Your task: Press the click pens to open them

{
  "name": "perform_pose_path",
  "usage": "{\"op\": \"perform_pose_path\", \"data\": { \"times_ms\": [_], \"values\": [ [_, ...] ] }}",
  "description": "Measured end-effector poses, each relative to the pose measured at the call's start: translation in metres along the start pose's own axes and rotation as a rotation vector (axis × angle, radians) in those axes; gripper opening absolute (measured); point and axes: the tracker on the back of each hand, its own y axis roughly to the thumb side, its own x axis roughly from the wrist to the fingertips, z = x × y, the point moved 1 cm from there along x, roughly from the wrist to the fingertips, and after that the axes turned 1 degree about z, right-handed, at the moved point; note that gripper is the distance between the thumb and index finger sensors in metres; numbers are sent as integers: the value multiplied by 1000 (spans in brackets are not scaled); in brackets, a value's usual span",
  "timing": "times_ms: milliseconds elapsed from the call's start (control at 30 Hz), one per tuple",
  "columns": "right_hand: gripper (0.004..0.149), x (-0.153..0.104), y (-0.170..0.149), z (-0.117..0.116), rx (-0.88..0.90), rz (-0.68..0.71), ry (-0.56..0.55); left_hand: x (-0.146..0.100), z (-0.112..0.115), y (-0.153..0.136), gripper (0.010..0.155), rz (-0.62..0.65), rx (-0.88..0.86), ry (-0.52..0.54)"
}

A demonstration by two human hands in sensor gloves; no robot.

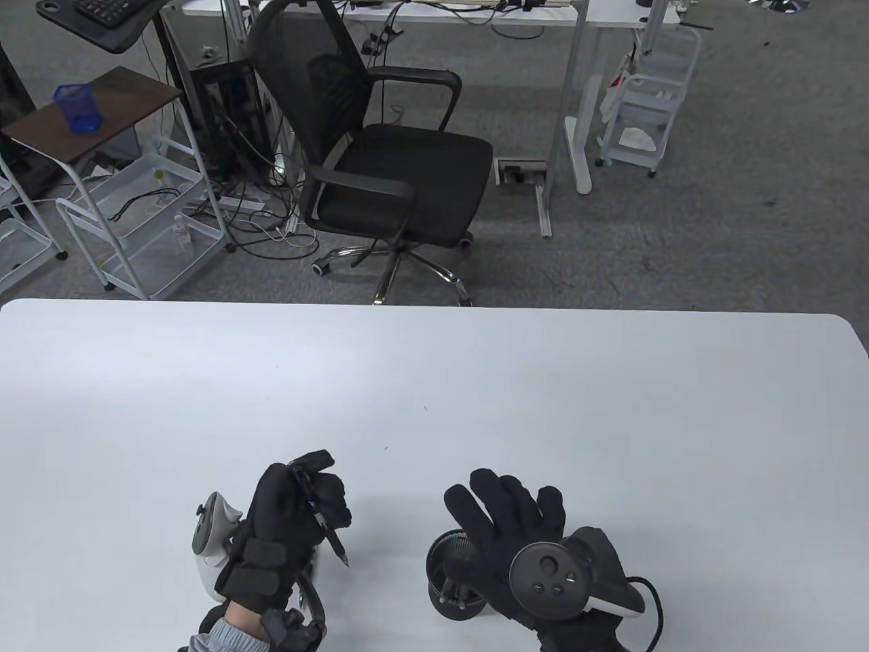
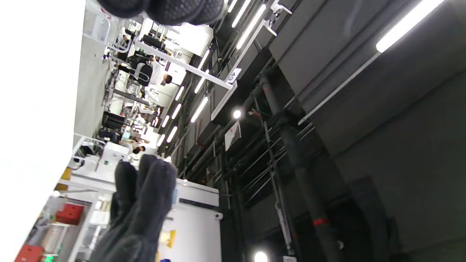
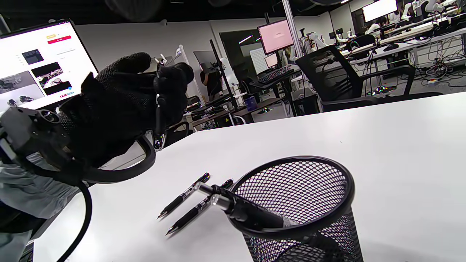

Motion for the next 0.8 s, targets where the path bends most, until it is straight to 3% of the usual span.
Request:
{"op": "perform_pose_path", "data": {
  "times_ms": [233,467,600,800],
  "values": [
    [74,0,0,0,0,-1,0,4,-1,1,53,-58,163,83],
    [74,-2,0,3,7,6,-12,9,6,3,50,-149,580,95],
    [74,-5,1,7,13,14,-27,12,13,-3,50,-202,700,98],
    [74,-11,3,13,26,34,-51,25,32,-27,52,-418,1066,111]
  ]
}}
